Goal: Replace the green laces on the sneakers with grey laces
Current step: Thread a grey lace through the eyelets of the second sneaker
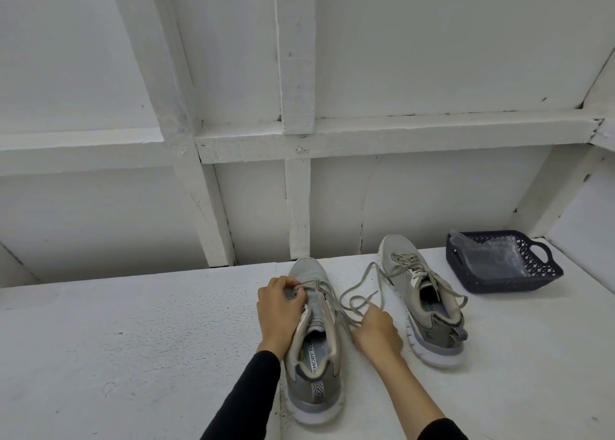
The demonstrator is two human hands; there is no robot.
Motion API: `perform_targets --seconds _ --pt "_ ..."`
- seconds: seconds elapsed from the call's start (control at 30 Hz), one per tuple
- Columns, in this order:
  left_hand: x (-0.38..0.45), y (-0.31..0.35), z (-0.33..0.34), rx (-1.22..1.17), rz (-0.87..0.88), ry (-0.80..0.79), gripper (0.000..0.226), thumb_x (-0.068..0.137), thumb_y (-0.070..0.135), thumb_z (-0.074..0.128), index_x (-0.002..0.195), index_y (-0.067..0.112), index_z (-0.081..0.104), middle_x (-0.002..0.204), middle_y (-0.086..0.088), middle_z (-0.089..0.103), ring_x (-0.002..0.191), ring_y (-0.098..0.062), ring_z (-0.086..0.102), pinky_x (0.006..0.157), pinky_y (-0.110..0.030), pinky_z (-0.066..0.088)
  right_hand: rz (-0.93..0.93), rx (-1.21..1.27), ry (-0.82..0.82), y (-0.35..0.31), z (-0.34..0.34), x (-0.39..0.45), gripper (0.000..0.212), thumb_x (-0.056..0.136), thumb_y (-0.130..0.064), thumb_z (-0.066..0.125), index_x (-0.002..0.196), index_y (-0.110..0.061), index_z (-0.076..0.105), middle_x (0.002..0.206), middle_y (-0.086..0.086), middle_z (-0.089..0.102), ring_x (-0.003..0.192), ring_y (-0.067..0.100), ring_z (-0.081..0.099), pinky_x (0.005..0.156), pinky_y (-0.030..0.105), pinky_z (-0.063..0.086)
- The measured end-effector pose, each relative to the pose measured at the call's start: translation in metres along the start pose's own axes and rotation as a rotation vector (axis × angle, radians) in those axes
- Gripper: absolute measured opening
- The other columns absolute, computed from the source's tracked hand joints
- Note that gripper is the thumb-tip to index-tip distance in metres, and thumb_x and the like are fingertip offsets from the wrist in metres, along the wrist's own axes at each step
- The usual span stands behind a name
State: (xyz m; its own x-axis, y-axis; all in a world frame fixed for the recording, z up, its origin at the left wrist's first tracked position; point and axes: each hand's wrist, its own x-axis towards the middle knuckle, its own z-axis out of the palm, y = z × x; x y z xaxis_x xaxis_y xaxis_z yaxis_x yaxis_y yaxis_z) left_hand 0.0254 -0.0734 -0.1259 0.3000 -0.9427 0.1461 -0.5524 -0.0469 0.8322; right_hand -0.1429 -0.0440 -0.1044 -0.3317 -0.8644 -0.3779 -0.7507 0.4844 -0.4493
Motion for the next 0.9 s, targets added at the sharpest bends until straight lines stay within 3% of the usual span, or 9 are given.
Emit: perform_targets --seconds 0.13,0.33,0.47,0.6,0.7,0.8,0.9 --pt "0.001 0.001 0.000 -0.011 -0.003 0.000 0.004 0.086 0.026 0.065 0.089 0.028 0.065 0.094 0.014 0.061 0.102 -0.014 0.044 0.087 -0.037 0.043 -0.133 -0.110 0.128 -0.001 -0.004 0.003 0.023 0.093 -0.019 0.053 0.115 -0.015 0.057 0.121 0.005 0.055 0.116 0.026 0.046 0.077 0.031 0.039" --pt "-0.001 0.003 0.001 -0.018 0.001 0.007 0.005 0.085 0.023 0.066 0.089 0.026 0.067 0.093 0.013 0.061 0.101 -0.015 0.045 0.085 -0.032 0.042 -0.334 0.039 0.199 -0.004 -0.007 0.020 0.023 0.096 -0.013 0.049 0.103 -0.012 0.071 0.105 0.008 0.065 0.104 0.027 0.056 0.075 0.035 0.052" --pt "0.000 0.002 0.001 -0.011 0.005 0.010 0.005 0.085 0.024 0.065 0.090 0.025 0.067 0.093 0.013 0.061 0.101 -0.014 0.045 0.085 -0.033 0.043 -0.400 -0.148 0.203 -0.009 -0.003 0.021 0.026 0.092 -0.007 0.051 0.070 -0.009 0.064 0.086 0.008 0.055 0.096 0.024 0.049 0.060 0.034 0.044" --pt "0.000 0.002 0.002 -0.002 -0.001 0.003 0.005 0.086 0.026 0.065 0.090 0.026 0.067 0.094 0.013 0.061 0.100 -0.013 0.044 0.086 -0.036 0.044 -0.439 -0.250 0.241 -0.007 0.006 0.028 0.020 0.093 -0.008 0.052 0.083 -0.015 0.067 0.102 0.005 0.055 0.105 0.023 0.045 0.066 0.029 0.036" --pt "0.000 0.001 0.001 0.008 0.001 0.005 0.005 0.086 0.026 0.065 0.090 0.027 0.067 0.094 0.014 0.062 0.100 -0.013 0.044 0.086 -0.035 0.044 -0.402 0.060 0.252 -0.010 0.005 0.036 0.015 0.093 -0.015 0.059 0.087 -0.015 0.073 0.104 0.004 0.060 0.106 0.022 0.048 0.073 0.029 0.042" --pt "0.000 0.001 0.001 0.007 -0.003 0.002 0.005 0.085 0.025 0.066 0.091 0.026 0.067 0.093 0.015 0.062 0.101 -0.012 0.042 0.085 -0.032 0.043 -0.391 0.581 0.222 -0.026 -0.015 0.033 0.012 0.091 -0.019 0.066 0.081 -0.013 0.069 0.087 0.001 0.067 0.085 0.015 0.059 0.071 0.024 0.043" --pt "-0.002 0.003 0.001 0.000 -0.001 0.008 0.005 0.086 0.024 0.065 0.091 0.025 0.067 0.092 0.015 0.061 0.102 -0.012 0.041 0.082 -0.029 0.042 -0.440 0.833 0.278 -0.047 -0.043 0.020 0.008 0.091 -0.017 0.066 0.083 -0.015 0.067 0.079 -0.003 0.068 0.076 0.010 0.062 0.067 0.016 0.045"
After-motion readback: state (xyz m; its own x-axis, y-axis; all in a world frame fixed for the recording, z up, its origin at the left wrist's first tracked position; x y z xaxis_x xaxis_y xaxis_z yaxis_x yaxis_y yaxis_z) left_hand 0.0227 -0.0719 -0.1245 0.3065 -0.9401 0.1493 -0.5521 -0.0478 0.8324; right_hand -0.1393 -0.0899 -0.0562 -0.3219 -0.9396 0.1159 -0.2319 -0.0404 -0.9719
